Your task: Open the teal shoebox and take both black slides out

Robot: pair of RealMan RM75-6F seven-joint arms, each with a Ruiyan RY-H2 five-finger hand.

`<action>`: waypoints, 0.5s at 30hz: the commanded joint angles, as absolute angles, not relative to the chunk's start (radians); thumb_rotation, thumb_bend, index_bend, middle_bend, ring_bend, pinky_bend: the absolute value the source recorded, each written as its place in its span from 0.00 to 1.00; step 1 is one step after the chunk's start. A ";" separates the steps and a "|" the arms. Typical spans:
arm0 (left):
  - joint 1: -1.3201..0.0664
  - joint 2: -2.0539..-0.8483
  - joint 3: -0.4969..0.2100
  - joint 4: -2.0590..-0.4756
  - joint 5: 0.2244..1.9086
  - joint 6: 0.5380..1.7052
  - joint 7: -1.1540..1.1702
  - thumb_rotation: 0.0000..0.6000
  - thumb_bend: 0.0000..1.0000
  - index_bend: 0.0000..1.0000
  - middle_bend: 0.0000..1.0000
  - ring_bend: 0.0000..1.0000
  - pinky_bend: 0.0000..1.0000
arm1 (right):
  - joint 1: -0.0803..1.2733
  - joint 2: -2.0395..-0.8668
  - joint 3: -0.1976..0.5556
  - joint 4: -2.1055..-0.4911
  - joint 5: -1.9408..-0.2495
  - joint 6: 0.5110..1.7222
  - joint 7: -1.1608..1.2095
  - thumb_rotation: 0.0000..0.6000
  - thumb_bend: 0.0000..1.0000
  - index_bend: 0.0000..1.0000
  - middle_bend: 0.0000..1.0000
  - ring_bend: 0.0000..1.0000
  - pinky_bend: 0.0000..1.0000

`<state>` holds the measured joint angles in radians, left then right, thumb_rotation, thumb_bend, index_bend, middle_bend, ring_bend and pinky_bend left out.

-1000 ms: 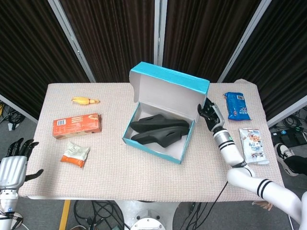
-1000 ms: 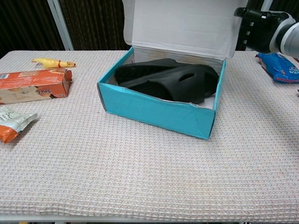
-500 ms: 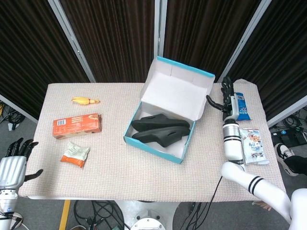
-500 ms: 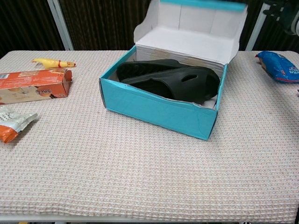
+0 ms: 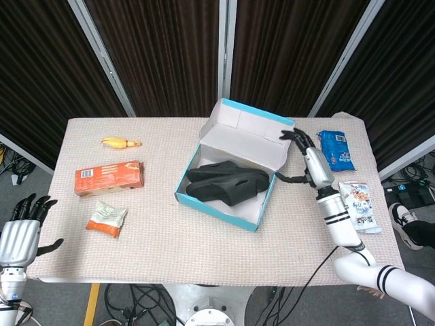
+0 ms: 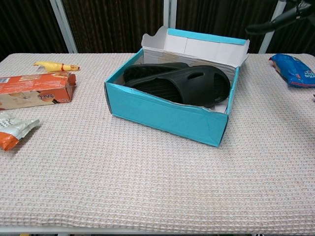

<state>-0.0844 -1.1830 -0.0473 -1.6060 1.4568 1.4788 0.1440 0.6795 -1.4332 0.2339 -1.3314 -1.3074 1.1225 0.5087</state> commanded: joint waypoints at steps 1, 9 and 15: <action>-0.084 -1.185 -0.045 -1.601 1.456 1.475 0.138 1.00 0.00 0.20 0.14 0.04 0.11 | 0.735 -1.378 0.163 -1.407 -1.307 0.955 0.268 1.00 0.03 0.18 0.24 0.06 0.09; -0.082 -1.192 -0.041 -1.568 1.450 1.466 0.102 1.00 0.00 0.20 0.14 0.04 0.11 | 0.808 -1.489 0.177 -1.347 -1.179 0.834 0.044 1.00 0.03 0.18 0.19 0.05 0.09; -0.080 -1.200 -0.041 -1.543 1.443 1.459 0.076 1.00 0.00 0.20 0.14 0.04 0.11 | 0.827 -1.517 0.181 -1.346 -1.134 0.811 -0.040 1.00 0.03 0.18 0.19 0.05 0.09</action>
<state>-0.0803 -1.1987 -0.0406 -1.5448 1.4438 1.4603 0.0782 0.8183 -1.5057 0.1798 -1.3467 -1.1483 0.8196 -0.0210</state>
